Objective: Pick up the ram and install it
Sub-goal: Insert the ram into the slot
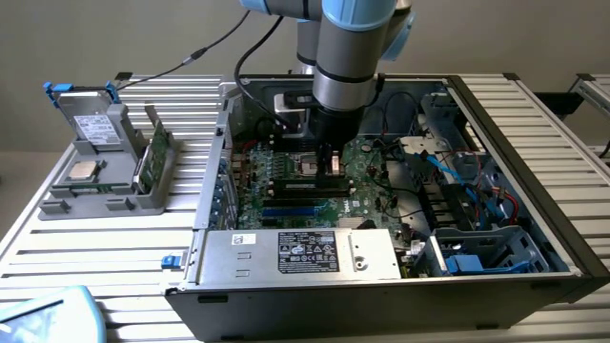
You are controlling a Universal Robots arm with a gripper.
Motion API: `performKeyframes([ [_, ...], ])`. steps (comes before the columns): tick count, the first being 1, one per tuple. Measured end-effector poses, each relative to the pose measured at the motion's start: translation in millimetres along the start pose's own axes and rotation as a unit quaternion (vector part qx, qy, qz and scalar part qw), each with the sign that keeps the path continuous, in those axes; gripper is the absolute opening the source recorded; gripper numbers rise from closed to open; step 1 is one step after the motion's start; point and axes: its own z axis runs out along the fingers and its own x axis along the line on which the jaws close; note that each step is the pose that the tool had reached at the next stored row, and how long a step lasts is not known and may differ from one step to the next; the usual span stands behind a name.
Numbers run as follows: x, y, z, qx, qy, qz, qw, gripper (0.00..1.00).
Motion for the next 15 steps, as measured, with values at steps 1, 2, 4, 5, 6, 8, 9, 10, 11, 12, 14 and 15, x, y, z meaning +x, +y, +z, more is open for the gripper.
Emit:
performKeyframes([
  [1,-0.4,0.0,0.0,-0.0004,0.0009,0.000,1.0000,0.13],
  [2,-0.7,-0.1,0.0,-0.0007,0.0016,0.000,1.0000,0.13],
  [4,-1.0,-0.1,0.0,-0.0010,0.0024,0.000,1.0000,0.13],
  [5,-1.0,-0.1,-0.1,-0.0011,0.0026,0.000,1.0000,0.13],
  [6,-1.0,-0.2,0.0,-0.0011,0.0027,0.000,1.0000,0.13],
  [8,-1.0,-0.6,-0.1,-0.0012,0.0029,0.000,1.0000,0.13],
  [9,-1.0,-1.1,-0.1,-0.0014,0.0031,0.000,1.0000,0.13],
  [10,-1.0,-1.1,-0.1,-0.0014,0.0031,0.000,1.0000,0.13],
  [11,-1.0,-1.1,-0.1,-0.0014,0.0031,0.001,1.0000,0.13],
  [12,-1.0,-1.1,-0.1,-0.0014,0.0031,0.001,1.0000,0.13],
  [14,-1.1,-0.7,-0.1,-0.0014,0.0031,0.002,1.0000,0.13],
  [15,-1.2,-0.4,-0.1,-0.0014,0.0030,0.002,1.0000,0.13],
])
